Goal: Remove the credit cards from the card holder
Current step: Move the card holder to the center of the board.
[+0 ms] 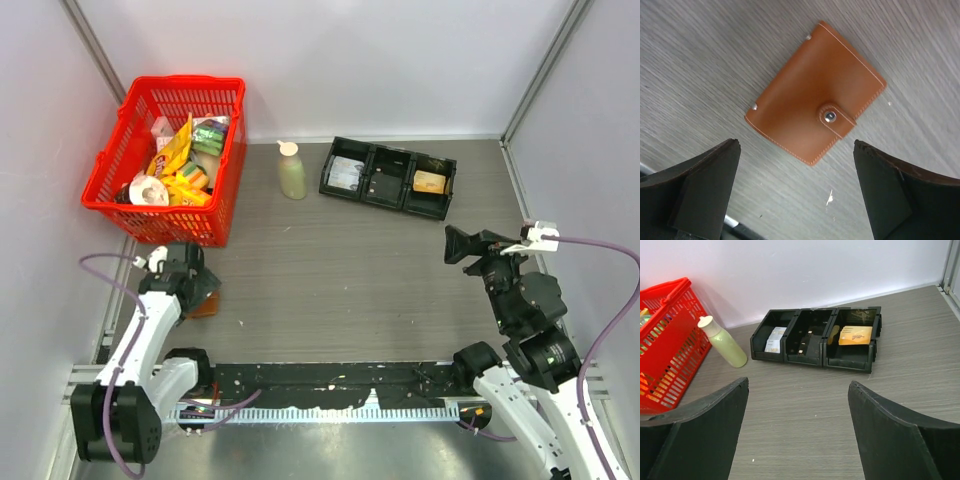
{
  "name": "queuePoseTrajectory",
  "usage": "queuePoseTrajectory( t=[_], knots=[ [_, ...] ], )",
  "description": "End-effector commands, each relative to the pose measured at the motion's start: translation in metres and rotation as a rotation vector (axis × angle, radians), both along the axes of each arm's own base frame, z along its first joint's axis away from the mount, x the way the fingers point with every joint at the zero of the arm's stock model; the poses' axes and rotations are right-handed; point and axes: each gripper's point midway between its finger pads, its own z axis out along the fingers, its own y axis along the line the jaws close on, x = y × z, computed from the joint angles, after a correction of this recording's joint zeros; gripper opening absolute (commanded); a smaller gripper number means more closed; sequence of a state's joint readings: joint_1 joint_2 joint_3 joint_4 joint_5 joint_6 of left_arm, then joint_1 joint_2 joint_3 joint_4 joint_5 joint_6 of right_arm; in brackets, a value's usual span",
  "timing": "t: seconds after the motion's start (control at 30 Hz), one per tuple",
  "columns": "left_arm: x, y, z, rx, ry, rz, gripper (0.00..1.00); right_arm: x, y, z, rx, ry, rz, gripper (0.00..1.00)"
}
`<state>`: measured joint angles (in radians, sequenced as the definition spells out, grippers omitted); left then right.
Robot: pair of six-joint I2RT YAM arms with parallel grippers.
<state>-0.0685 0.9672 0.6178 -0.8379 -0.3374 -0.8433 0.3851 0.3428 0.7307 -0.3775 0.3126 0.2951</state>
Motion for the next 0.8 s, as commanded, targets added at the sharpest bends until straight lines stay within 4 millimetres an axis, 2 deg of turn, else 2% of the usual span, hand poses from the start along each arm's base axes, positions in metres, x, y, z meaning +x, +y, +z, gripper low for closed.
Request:
queuePoseTrajectory(
  t=[0.0, 0.17, 0.27, 0.33, 0.53, 0.63, 0.77],
  knots=[
    [0.025, 0.017, 0.003, -0.064, -0.202, 0.188, 1.00, -0.005, 0.005, 0.014, 0.035, -0.068, 0.038, 0.85],
    [0.035, 0.042, -0.002, -0.038, -0.276, 0.289, 1.00, -0.010, 0.006, 0.013, 0.034, -0.076, 0.050, 0.85],
    [0.037, 0.039, -0.016, -0.065, -0.220, 0.273, 1.00, -0.011, 0.005, 0.013, 0.036, -0.082, 0.050, 0.85],
    [0.036, 0.034, -0.026, -0.087, -0.163, 0.259, 0.91, -0.011, 0.005, 0.013, 0.043, -0.085, 0.048, 0.85],
    [0.028, 0.005, -0.052, -0.219, -0.047, 0.153, 0.63, -0.013, 0.014, 0.011, 0.060, -0.088, 0.096, 0.85],
    [0.024, -0.019, -0.057, -0.314, -0.053, 0.105, 0.54, -0.009, 0.023, 0.007, 0.072, -0.070, 0.135, 0.85],
    [0.021, -0.053, -0.054, -0.382, -0.093, 0.018, 0.49, -0.004, 0.050, -0.005, 0.057, 0.000, 0.259, 0.85]
  ],
)
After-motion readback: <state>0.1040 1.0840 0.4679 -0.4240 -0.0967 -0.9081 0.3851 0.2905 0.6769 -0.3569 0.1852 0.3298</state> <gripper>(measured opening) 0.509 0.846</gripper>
